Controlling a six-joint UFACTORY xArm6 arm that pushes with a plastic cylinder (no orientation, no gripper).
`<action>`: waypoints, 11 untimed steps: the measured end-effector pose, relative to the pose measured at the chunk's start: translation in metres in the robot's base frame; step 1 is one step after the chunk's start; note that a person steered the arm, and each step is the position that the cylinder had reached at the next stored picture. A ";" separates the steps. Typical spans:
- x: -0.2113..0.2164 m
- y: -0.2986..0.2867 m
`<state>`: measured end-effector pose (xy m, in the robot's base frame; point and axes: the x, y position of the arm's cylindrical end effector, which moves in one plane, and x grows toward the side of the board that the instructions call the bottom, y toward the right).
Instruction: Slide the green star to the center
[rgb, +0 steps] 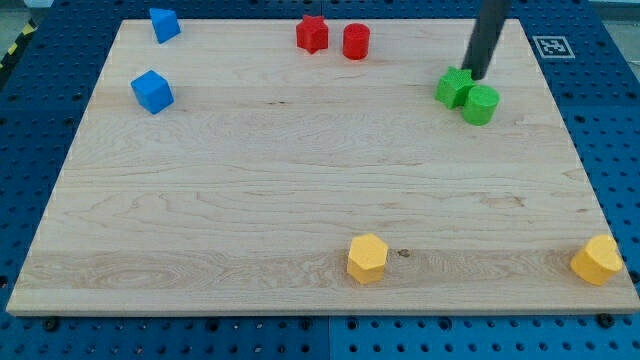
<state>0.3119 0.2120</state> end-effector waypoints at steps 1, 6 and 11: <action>0.028 0.001; 0.027 -0.043; 0.024 -0.228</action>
